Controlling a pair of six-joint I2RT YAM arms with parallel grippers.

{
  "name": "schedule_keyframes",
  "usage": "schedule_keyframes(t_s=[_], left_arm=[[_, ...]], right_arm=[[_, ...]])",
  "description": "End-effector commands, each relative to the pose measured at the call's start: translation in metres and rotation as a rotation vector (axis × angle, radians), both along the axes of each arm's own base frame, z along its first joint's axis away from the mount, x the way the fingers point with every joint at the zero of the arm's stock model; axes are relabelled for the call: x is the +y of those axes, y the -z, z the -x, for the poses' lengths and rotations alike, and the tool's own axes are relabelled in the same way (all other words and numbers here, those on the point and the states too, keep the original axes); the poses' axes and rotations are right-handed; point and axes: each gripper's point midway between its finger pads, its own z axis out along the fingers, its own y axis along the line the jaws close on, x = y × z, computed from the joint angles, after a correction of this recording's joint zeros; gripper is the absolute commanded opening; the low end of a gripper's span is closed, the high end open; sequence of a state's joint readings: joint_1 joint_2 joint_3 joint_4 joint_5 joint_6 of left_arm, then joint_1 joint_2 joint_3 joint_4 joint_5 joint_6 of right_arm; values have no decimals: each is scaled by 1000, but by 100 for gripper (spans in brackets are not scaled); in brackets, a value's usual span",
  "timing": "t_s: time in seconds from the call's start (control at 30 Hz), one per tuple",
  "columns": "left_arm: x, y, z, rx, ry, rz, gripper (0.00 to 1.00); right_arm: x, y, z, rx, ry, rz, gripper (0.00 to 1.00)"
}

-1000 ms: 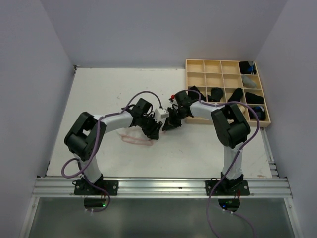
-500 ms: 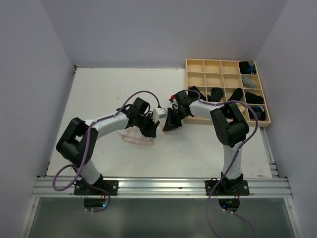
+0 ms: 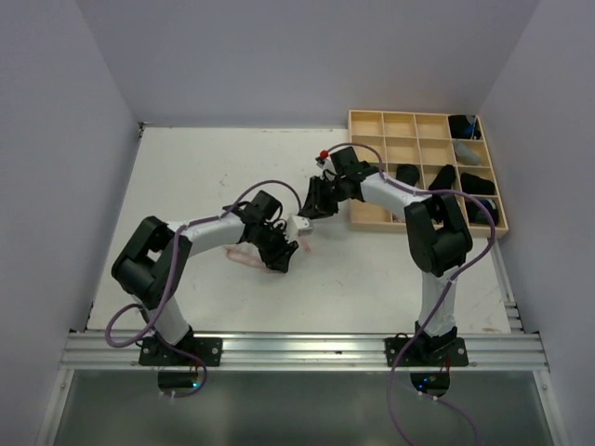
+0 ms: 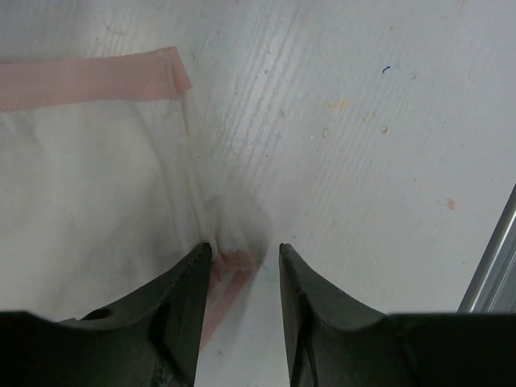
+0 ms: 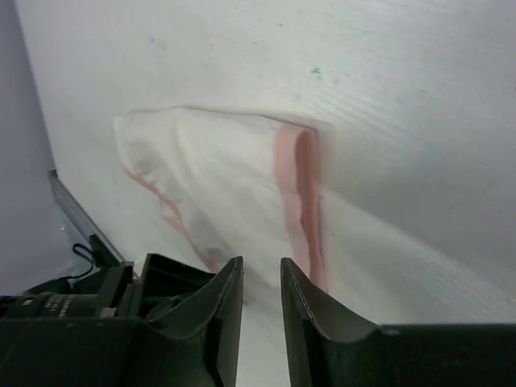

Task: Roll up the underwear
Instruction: Fold the underwear

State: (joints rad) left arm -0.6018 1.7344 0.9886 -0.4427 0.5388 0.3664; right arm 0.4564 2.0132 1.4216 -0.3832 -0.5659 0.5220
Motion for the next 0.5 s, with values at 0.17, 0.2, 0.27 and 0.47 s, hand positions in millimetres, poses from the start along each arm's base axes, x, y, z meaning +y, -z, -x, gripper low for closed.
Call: schedule_keyframes(t_s=[0.17, 0.2, 0.27, 0.47], left_arm=[[-7, -107, -20, -352, 30, 185, 54], [-4, -118, -26, -389, 0, 186, 57], [8, -138, -38, -397, -85, 205, 59], [100, -121, -74, -141, -327, 224, 58]], right_arm=[[45, -69, -33, -212, -158, -233, 39], [48, -70, -45, -270, -192, -219, 42], [49, -67, -51, -293, -225, -189, 47], [52, -53, -70, -399, -307, -125, 56]])
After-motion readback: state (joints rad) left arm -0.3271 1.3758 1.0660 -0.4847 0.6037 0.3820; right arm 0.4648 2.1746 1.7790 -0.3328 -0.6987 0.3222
